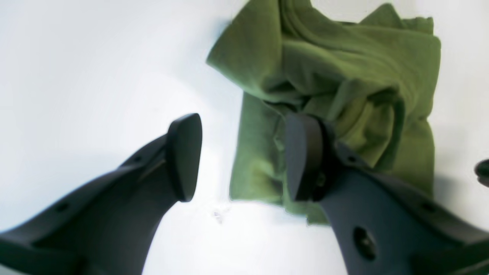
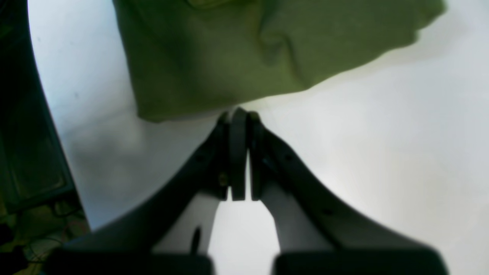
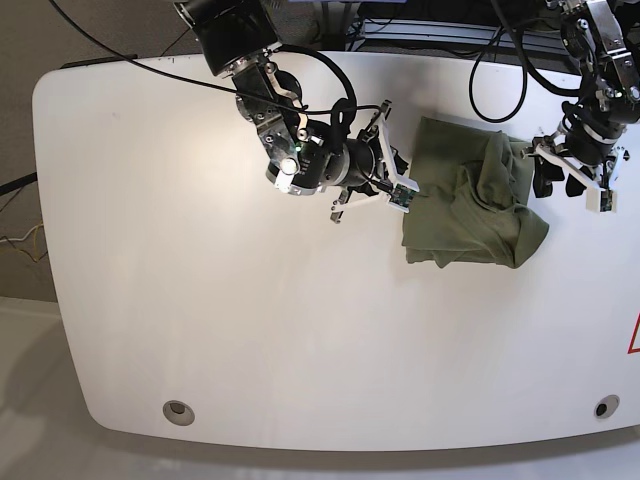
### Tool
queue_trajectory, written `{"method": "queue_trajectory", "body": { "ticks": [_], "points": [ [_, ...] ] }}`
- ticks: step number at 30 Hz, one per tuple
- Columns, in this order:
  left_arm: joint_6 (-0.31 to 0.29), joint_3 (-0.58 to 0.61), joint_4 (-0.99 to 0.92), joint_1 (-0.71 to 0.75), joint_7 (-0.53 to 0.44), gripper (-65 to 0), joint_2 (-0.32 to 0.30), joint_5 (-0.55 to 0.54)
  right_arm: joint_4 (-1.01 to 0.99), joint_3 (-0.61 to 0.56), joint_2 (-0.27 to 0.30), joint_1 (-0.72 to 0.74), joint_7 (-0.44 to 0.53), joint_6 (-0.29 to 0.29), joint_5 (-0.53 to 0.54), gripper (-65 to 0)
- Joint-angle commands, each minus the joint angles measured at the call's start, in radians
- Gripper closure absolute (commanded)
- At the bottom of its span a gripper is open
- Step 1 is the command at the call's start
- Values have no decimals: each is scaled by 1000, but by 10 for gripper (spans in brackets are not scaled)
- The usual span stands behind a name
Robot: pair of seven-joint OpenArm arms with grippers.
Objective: Fold the T-shirt properly
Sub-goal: 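Grasp the bundle edges with both grippers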
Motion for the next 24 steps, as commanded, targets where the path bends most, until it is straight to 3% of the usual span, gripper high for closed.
{"method": "queue_trajectory", "body": {
  "ticks": [1, 16, 24],
  "points": [
    [-2, -44, 15, 28, -11, -328, -12, -2, -17, 3, -29, 29, 22, 3, 12, -5],
    [-2, -83, 7, 106, -14, -326, -4, 1, -144, 2, -56, 107, 103, 1, 14, -5],
    [-2, -40, -5, 91, -16, -326, 68, 147, -201, 0, -85, 135, 114, 1, 14, -5]
  ]
}}
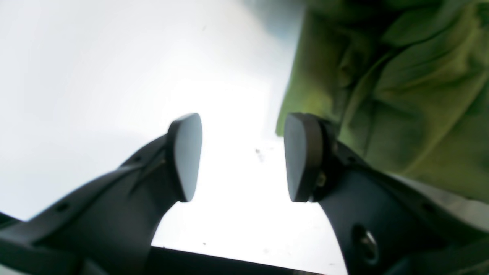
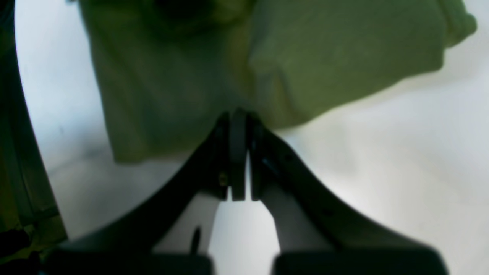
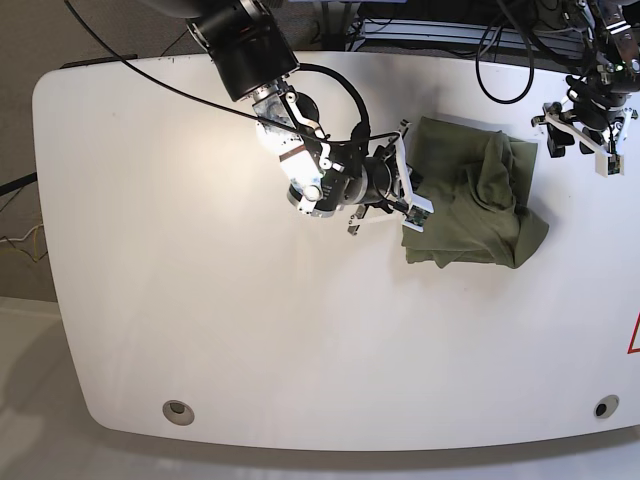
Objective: Fold the T-shirt properly
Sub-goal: 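Grasp the bundle edges with both grippers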
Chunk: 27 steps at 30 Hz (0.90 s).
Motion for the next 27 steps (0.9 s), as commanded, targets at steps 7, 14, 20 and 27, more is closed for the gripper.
{"method": "queue_trajectory", "body": {
  "ticks": [7, 14, 20, 27],
  "points": [
    [-6, 181, 9, -28, -49, -326, 44, 213, -2, 0, -21, 41, 53, 1, 13, -5],
    [-6, 258, 3, -27, -152, -328, 103, 335, 0, -10, -21, 60, 53, -46, 16, -5],
    [-6, 307, -2, -27, -152, -328, 114, 371, -2, -37, -21, 67, 54, -80, 19, -6],
    [-6, 315, -5, -27, -152, -328, 114, 371, -2, -37, -21, 70, 54, -80, 21, -6]
  ]
}}
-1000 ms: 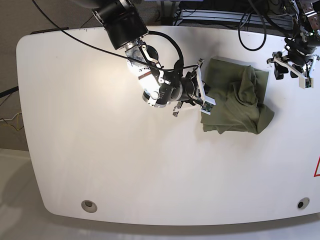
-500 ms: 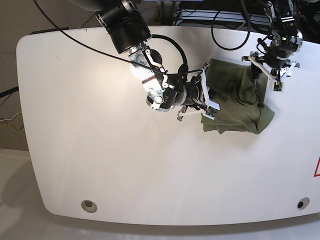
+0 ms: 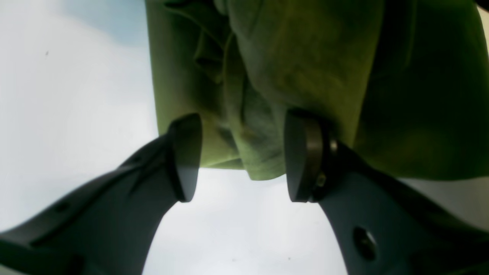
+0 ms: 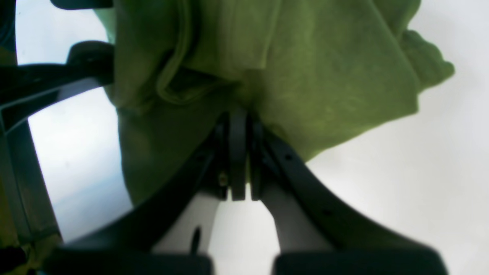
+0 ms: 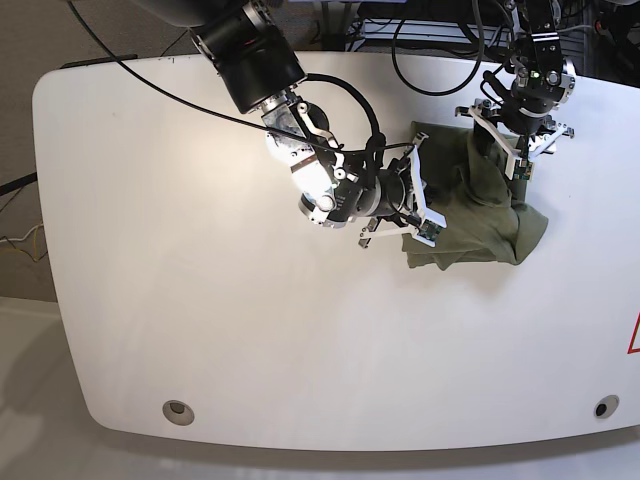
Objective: Fold the T-shirt properly
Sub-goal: 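Grasp the bundle edges with both grippers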
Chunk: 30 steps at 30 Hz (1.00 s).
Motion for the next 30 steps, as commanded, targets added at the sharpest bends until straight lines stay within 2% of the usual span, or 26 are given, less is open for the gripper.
{"method": "queue_trajectory", "body": {
  "ticks": [1, 12, 21, 30],
  "points": [
    [2, -2, 13, -3, -17, -328, -7, -2, 16, 1, -11, 24, 17, -1, 18, -6],
    [2, 1, -94, -11, -24, -327, -6, -5, 20, 1, -11, 24, 17, -1, 18, -6],
    [2, 41, -219, -34, -122, -326, -4, -3, 22, 1, -11, 24, 20, -1, 19, -6],
    [2, 44, -269, -39, -136, -326, 22, 0, 17, 1, -11, 24, 71, -1, 19, -6]
  ]
}}
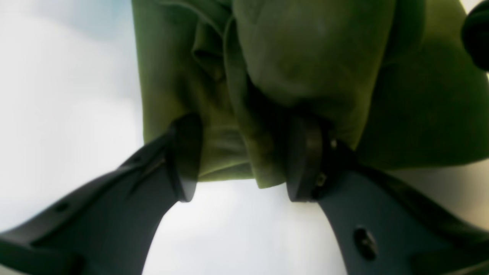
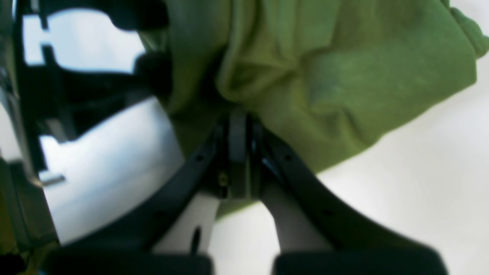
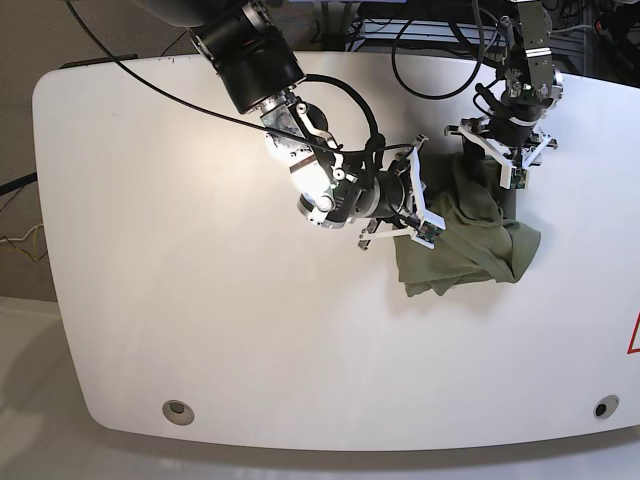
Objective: Fold the T-shirt properly
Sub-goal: 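Grasp the bundle edges with both grippers, then lift the bundle with both grippers and fold it toward the right gripper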
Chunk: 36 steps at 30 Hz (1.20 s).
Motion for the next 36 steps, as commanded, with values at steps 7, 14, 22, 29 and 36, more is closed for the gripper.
{"method": "queue_trajectory", "body": {
  "ticks": [7, 14, 22, 29, 36],
  "points": [
    [-5, 89, -27, 26, 139, -326, 27, 61, 16, 3, -13, 24, 55, -3, 19, -6],
    [-3, 154, -30, 27, 139, -326, 27, 63, 15, 9, -13, 24, 85, -10, 10, -5],
    [-3, 149, -29, 27, 144, -326, 0, 63, -1, 78, -8, 21, 111, -72, 10, -5],
    [-3, 148, -32, 29, 144, -326, -20, 63, -17, 153, -7, 23, 141, -72, 8, -5],
    [-3, 151, -33, 38, 142, -326, -25, 63, -22, 221, -5, 24, 181, -72, 8, -5]
  ]
}}
